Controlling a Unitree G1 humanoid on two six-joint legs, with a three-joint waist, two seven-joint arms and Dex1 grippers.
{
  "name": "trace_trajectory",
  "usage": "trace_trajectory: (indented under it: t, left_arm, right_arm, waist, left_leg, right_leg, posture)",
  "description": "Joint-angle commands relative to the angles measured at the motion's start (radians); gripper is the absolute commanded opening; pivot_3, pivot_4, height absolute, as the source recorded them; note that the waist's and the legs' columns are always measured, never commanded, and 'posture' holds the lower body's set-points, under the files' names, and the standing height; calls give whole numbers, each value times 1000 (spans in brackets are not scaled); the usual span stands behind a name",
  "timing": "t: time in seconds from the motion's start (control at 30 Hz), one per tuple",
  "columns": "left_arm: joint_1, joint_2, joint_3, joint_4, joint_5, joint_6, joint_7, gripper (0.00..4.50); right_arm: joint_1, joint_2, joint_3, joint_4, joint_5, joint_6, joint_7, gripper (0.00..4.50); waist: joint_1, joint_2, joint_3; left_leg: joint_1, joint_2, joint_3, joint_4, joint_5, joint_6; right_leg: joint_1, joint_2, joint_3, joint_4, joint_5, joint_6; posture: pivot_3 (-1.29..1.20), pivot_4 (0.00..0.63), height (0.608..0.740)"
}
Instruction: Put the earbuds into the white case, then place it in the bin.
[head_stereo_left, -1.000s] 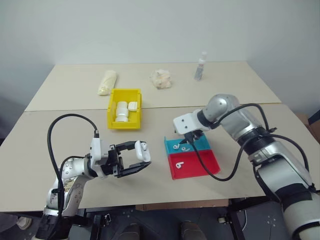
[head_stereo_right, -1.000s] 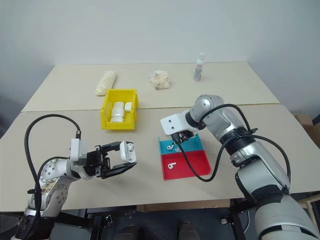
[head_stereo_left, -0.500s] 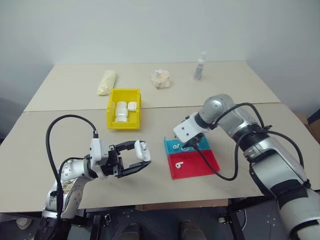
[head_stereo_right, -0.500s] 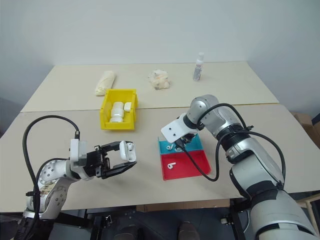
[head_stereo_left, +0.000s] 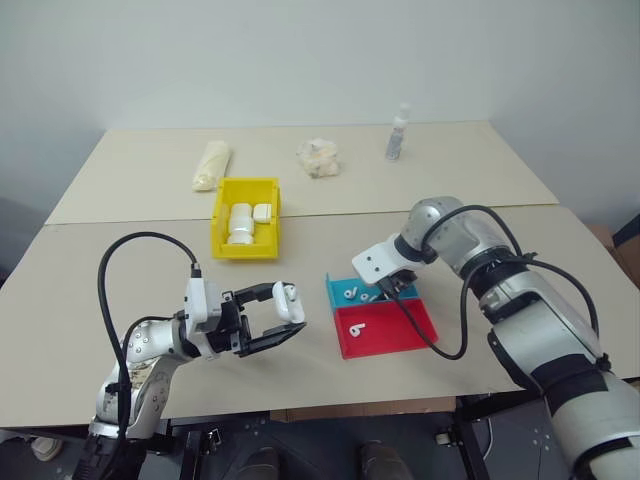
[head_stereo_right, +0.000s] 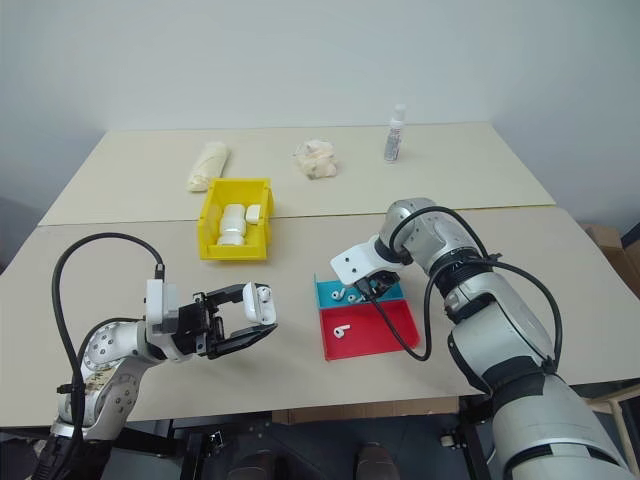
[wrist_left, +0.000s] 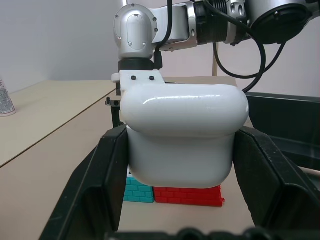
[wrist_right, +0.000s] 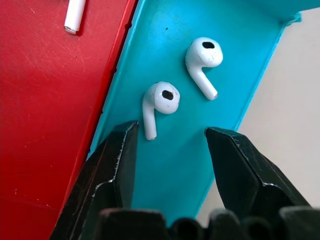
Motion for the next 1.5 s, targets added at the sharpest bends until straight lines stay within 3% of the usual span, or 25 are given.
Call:
trace_trajectory:
  t: [0.03,0.7,0.8,1.5]
  left_arm:
    - [6,1,1,-41,-2,-19,8,2793]
    - [0,2,-12,-28,9,-33,11,2793]
    - [1,0,-13,-27,12,-34,12,2793]
    - [-18,0,-23,-8,18,-37,8,2793]
  right_arm:
    - [-27,6,-26,-16,6,-25,5,2673]
    - [-19,24,-43,-7,18,-103,4,2673]
    - [-17,26,-41,-4,11,-111,-8,2094]
    - [-28,4,-26,42,-5,-299,-13,2094]
  waist:
    - [0,0,0]
    - [0,0,0]
    - [0,0,0]
    - [0,0,0]
  left_leg:
    - [0,0,0,0,0,0]
    - [0,0,0,0,0,0]
    - [0,0,0,0,0,0]
    - [0,0,0,0,0,-1]
  right_leg:
    - [0,0,0,0,0,0]
    - [0,0,0,0,0,0]
    - [0,0,0,0,0,0]
    - [0,0,0,0,0,0]
  posture:
    - [0,150,740]
    - [0,150,740]
    - [0,150,740]
    - [0,150,740]
